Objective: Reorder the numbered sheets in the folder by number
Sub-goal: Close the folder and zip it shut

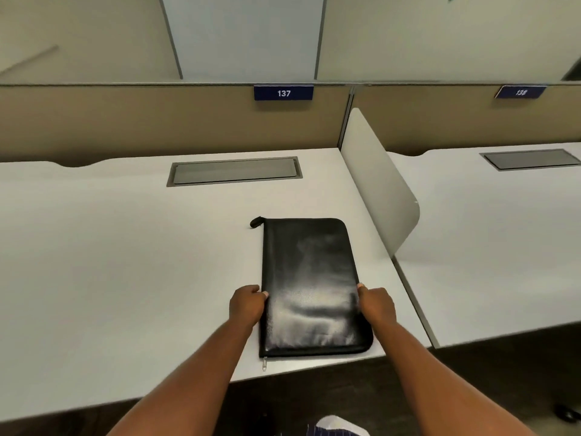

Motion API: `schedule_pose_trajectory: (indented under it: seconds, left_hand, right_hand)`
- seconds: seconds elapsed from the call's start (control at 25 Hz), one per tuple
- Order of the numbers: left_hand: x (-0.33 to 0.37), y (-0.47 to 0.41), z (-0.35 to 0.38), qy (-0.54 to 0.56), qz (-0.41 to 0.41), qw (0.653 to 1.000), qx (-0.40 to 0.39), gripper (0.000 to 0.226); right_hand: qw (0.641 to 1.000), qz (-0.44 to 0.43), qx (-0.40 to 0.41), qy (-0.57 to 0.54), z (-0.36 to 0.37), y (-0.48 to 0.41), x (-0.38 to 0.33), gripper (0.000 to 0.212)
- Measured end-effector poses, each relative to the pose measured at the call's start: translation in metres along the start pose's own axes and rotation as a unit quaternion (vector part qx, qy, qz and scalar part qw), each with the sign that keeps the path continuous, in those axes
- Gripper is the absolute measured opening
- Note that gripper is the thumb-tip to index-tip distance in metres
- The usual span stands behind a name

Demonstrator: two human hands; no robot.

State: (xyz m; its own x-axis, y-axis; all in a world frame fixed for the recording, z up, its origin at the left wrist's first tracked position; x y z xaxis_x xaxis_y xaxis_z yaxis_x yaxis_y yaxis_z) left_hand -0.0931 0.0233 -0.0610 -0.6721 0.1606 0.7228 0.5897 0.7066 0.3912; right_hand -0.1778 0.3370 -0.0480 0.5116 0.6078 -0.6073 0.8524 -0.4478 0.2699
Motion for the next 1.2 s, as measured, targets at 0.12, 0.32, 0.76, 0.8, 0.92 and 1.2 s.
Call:
schedule_pose_trajectory:
  seconds: [0.12,0.32,0.76,0.8,0.92,1.2]
  left_hand:
    - [0.003,-0.009,-0.009,0.003,-0.013,1.0,-0.004,0.008]
    - [0.012,-0.022,0.0,0.084,-0.112,0.987,-0.073,0.013]
    - [0.098,-0.068,0.056,0.142,-0.099,0.985,-0.027,0.019]
    - [0.104,-0.069,0.062,0.136,-0.097,0.986,-0.021,0.019]
    - [0.107,-0.073,0.076,0.108,-0.079,0.991,0.004,0.015]
    - [0.114,-0.064,0.087,-0.032,0.042,0.996,0.073,0.01]
  right_hand:
    - [1.0,0.013,-0.017,-0.001,0.009,-0.001,-0.001,0.048]
    - [0.998,-0.001,0.039,-0.041,0.02,-0.009,-0.013,0.032]
    - [0.985,-0.08,0.129,-0.082,0.016,-0.113,-0.084,0.023]
    - [0.986,-0.082,0.127,-0.071,0.017,-0.123,-0.086,0.022]
    - [0.987,-0.107,0.119,-0.029,0.024,-0.143,-0.082,0.019]
    - [0.955,-0.243,0.171,0.021,0.031,-0.14,-0.059,0.016]
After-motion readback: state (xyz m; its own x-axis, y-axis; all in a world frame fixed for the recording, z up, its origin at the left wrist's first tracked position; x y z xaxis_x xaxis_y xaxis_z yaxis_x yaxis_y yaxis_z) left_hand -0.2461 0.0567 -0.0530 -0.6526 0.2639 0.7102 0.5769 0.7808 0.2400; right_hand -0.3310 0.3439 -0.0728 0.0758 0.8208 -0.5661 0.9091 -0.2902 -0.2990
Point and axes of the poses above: each hand's wrist, its own y-axis away from the middle knuckle, its own z-axis out of the palm, x = y × z, the point moved 4 cm from there along -y, towards the middle knuckle, and after that the axes turned 15 degrees about x, right-handed, at the moved point
